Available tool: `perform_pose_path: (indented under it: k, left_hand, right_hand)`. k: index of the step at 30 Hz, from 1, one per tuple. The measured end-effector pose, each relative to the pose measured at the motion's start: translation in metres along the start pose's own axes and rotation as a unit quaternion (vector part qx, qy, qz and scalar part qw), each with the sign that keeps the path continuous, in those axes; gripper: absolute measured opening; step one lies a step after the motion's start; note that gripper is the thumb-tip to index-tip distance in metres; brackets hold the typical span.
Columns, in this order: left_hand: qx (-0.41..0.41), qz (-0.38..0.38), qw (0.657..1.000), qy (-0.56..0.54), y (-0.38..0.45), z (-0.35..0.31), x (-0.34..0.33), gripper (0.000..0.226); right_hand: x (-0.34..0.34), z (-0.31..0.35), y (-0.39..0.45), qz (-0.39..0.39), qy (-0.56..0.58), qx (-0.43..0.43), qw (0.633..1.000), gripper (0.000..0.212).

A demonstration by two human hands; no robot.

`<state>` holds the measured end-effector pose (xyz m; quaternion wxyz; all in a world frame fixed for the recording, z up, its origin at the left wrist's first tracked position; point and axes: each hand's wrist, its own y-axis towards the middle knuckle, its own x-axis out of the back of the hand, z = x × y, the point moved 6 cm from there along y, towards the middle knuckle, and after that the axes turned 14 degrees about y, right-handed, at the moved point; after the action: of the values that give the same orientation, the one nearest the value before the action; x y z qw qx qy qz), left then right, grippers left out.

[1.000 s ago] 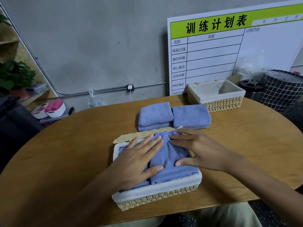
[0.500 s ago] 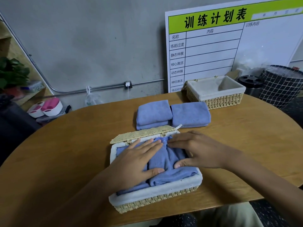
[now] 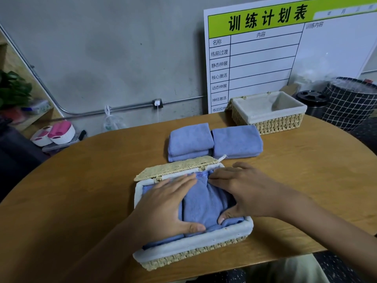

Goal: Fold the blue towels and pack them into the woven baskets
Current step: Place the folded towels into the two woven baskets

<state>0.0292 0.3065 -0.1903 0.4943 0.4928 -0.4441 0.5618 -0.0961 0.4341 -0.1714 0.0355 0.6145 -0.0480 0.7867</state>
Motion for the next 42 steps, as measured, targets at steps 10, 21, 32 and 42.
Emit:
perform_pose_path:
  k: [10,21,32,42]
  left_hand:
    - [0.021,0.032,0.997,-0.073,-0.004,0.004,0.005,0.112]
    - [0.007,0.078,0.996,-0.05,-0.007,-0.001,0.002,0.109]
    - [0.033,-0.002,0.97,-0.24,-0.016,0.036,0.021,0.073]
    - [0.344,-0.052,0.86,-0.375,-0.039,0.105,-0.022,0.059]
  right_hand:
    - [0.013,0.001,-0.01,0.026,0.029,-0.023,0.999,0.095]
    - [-0.005,-0.005,-0.01,0.142,-0.009,-0.14,0.98,0.101]
    - [0.026,-0.017,-0.004,-0.01,0.182,-0.054,0.982,0.065]
    - [-0.011,-0.056,0.01,-0.273,0.475,-0.115,0.829,0.019]
